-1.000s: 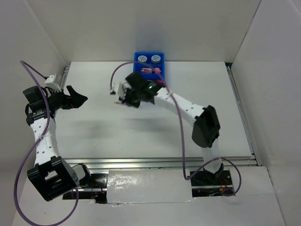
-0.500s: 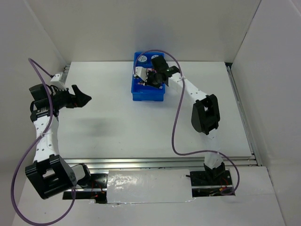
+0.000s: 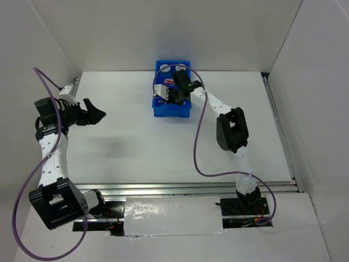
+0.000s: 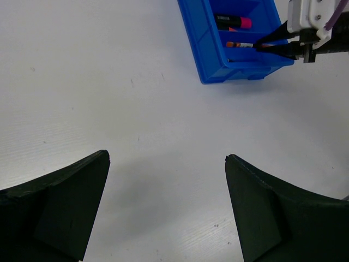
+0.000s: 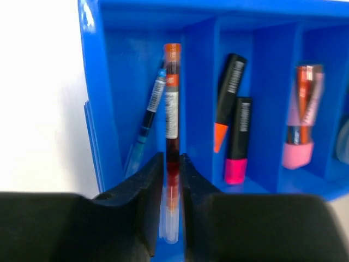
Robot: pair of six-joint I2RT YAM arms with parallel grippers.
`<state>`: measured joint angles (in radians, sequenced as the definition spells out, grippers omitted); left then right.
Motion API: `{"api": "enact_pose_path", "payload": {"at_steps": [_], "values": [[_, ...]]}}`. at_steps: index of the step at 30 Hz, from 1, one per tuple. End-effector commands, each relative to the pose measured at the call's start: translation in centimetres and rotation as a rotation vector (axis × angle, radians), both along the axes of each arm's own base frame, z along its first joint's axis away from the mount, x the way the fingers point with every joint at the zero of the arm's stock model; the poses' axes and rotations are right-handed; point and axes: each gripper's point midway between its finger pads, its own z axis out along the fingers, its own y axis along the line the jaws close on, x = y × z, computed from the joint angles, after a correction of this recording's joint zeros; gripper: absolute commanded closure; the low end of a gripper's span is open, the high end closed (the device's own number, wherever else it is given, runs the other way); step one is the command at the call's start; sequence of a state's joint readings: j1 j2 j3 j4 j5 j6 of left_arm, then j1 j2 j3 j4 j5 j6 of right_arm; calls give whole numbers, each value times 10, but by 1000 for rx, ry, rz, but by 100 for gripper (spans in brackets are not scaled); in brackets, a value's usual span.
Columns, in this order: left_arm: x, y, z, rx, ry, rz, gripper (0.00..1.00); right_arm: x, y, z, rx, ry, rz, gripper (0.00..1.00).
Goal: Sort the stationery into containers
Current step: Place the stationery into the container
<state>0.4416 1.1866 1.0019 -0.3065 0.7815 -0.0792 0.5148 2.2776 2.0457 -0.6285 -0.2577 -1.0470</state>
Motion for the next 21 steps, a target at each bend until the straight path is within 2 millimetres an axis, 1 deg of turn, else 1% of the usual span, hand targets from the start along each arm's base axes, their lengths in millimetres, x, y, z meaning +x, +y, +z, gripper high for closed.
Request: {"api": "enact_pose_path", "payload": {"at_steps": [1, 2, 3, 4, 6, 8, 9, 10, 11, 12, 13, 14, 15, 16, 17, 18, 19, 20, 21], "values": [[7, 3, 17, 30, -49, -9, 1, 11, 11, 7, 16, -51, 17, 73], [8, 3, 16, 29, -45, -6, 1, 10, 13, 7, 24, -50, 16, 64], [8, 4, 17, 30, -48, -6, 1, 9, 13, 11, 35, -53, 17, 61], [8, 4, 16, 31, -45, -6, 1, 10, 15, 16, 49, -63, 13, 54], [10, 4, 14, 31, -40, -1, 1, 9, 17, 25, 71, -73, 16, 49], [12, 6, 14, 42, -38, 1, 1, 8, 20, 34, 83, -78, 11, 47], [16, 12, 21, 64, -50, 23, 1, 8, 19, 43, 95, -84, 4, 46], [19, 14, 25, 82, -55, 24, 1, 6, 20, 51, 118, -79, -14, 46], [24, 19, 30, 89, -39, 32, 1, 8, 20, 79, 156, -115, -27, 46], [27, 24, 32, 104, -25, 43, 1, 5, 21, 94, 205, -95, -57, 45], [35, 28, 21, 92, 25, 46, 1, 5, 19, 113, 252, -95, -86, 45], [37, 31, 31, 90, 51, 54, 1, 6, 9, 153, 320, -127, -120, 42], [40, 34, 30, 127, 62, 28, 1, 2, 4, 173, 406, -85, -190, 40], [45, 37, 16, 116, 119, 14, 1, -2, -4, 191, 461, -63, -219, 37], [47, 37, 24, 122, 128, -1, 1, -6, -27, 217, 516, -66, -276, 34], [51, 42, 20, 146, 149, 11, 1, -13, -40, 223, 586, 8, -357, 25], [56, 48, 7, 159, 194, 40, 1, -29, -60, 226, 611, 46, -407, 23], [60, 48, 6, 188, 215, 59, 1, -27, -91, 226, 642, 56, -481, 7], [62, 60, -3, 237, 254, 116, 1, -33, -109, 223, 682, 97, -555, 4]]}}
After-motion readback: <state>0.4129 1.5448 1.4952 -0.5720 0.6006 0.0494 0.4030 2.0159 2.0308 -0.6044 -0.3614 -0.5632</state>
